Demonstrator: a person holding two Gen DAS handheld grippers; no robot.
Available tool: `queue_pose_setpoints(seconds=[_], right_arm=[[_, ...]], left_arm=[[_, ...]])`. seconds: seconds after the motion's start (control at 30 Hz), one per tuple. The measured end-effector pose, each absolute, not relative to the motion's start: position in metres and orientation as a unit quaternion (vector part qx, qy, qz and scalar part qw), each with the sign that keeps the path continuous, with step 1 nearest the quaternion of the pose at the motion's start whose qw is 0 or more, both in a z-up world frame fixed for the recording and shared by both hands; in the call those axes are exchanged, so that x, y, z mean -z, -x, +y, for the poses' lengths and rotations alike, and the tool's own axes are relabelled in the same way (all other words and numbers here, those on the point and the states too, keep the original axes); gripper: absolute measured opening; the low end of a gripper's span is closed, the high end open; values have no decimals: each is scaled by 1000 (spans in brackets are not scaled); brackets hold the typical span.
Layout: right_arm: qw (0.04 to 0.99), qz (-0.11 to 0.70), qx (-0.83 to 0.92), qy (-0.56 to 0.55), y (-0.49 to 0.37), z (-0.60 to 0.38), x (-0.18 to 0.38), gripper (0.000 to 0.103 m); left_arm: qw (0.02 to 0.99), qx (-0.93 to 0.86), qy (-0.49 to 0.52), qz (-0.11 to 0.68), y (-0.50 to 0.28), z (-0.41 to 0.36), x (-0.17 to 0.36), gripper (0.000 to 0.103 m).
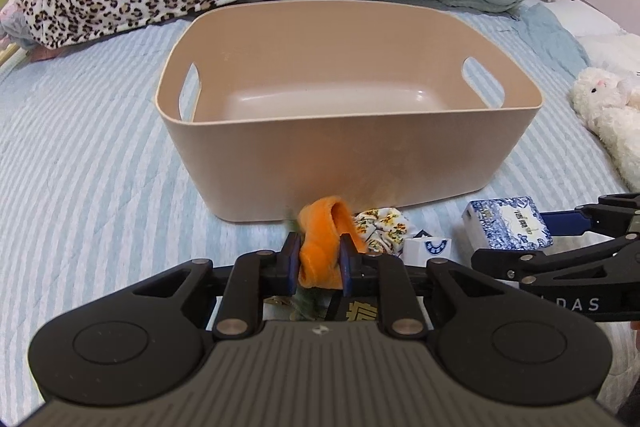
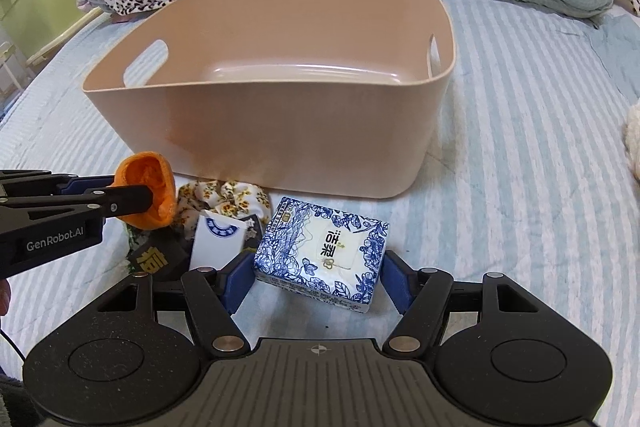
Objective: Organize objects
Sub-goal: 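Lift the orange toy and blue-and-white box with both tools over the basket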
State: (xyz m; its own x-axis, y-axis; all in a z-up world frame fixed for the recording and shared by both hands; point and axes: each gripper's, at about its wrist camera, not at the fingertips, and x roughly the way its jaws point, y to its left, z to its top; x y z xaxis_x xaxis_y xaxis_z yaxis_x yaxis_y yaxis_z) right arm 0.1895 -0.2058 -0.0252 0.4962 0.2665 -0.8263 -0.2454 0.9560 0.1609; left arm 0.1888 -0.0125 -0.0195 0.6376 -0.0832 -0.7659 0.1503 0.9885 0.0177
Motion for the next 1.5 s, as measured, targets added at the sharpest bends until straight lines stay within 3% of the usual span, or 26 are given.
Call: queue_pose_setpoints(seconds=[0.17, 0.27, 0.57, 0.9, 1.13, 1.5], right_arm=[[866, 477, -149, -6, -187, -206, 22, 65], [866, 478, -147, -8, -186, -208, 23, 65], [876, 458, -147, -26, -187, -212, 4, 65], [909, 386, -157, -36, -200, -216, -51, 65], [920, 367, -139, -18, -242, -211, -58, 65], [900, 421, -114, 1, -290, -199, -16, 65]], left_arm=[[903, 66, -45, 422, -187, -14, 21, 20], [901, 68, -42, 426, -189, -14, 22, 8], [917, 75, -15, 392, -183, -8, -5, 8], [938, 69, 1, 340, -197, -1, -42, 8], [941, 43, -17, 335, -237, -7, -35, 8], [914, 14, -41, 403, -291, -21, 20, 8]])
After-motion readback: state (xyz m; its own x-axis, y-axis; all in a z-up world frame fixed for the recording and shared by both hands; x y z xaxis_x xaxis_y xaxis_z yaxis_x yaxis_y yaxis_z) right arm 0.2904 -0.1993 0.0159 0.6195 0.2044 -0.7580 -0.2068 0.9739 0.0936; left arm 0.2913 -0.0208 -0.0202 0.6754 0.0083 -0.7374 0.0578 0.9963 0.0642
